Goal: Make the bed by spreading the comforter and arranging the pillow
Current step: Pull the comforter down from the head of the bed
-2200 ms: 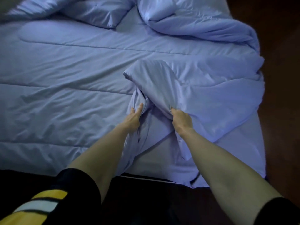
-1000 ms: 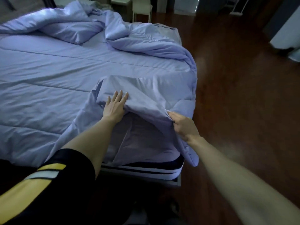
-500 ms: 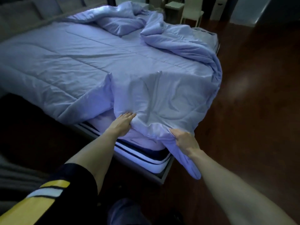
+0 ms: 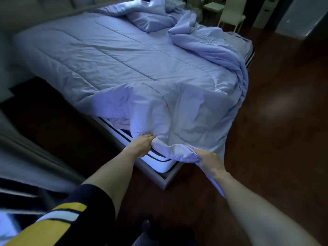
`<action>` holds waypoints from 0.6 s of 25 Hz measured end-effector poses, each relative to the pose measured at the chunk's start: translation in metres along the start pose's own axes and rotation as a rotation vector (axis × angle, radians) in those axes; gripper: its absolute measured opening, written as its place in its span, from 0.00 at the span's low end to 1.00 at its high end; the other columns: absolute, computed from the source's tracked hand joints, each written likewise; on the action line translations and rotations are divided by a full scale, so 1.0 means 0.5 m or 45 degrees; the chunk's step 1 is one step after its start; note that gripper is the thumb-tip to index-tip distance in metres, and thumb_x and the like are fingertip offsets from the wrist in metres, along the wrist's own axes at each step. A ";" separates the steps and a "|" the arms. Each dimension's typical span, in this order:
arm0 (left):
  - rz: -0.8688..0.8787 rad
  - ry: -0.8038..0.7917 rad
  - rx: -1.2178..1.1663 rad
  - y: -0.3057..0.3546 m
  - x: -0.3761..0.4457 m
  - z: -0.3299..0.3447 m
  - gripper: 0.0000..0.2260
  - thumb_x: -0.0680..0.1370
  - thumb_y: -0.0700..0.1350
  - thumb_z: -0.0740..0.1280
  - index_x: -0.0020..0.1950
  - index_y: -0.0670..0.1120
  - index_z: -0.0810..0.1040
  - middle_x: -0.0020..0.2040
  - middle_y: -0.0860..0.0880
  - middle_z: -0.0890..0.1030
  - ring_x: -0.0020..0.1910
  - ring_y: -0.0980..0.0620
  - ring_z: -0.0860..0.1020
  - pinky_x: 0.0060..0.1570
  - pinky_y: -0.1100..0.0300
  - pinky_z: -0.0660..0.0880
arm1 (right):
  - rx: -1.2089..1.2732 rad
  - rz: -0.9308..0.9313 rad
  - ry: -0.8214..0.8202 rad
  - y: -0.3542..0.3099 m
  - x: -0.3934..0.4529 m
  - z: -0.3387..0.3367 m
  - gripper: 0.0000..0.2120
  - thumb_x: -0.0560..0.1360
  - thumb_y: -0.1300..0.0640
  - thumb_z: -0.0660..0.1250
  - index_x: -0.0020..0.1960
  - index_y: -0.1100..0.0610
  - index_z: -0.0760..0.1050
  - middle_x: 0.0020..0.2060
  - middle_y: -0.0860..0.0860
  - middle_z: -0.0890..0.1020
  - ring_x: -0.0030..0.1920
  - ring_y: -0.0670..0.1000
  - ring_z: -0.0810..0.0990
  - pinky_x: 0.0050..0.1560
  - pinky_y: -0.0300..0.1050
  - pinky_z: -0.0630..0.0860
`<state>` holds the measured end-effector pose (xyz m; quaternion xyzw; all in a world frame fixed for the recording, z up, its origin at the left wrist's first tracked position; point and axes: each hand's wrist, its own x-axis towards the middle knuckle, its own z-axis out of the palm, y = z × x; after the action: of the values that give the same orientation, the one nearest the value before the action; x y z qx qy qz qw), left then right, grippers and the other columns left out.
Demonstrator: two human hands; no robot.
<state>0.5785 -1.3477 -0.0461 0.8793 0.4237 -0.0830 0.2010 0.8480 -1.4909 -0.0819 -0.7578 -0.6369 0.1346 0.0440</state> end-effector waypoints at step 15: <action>-0.464 0.308 0.062 0.368 -0.216 0.081 0.22 0.79 0.34 0.54 0.74 0.41 0.65 0.74 0.43 0.67 0.75 0.46 0.62 0.73 0.56 0.56 | 0.030 -0.479 -0.026 0.197 -0.223 -0.141 0.05 0.75 0.60 0.59 0.44 0.53 0.72 0.43 0.54 0.82 0.47 0.61 0.79 0.41 0.49 0.68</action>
<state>0.6548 -1.5450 0.0034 0.7964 0.5945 -0.0219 0.1091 0.9430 -1.6108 -0.0213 -0.6233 -0.7663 0.1390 0.0707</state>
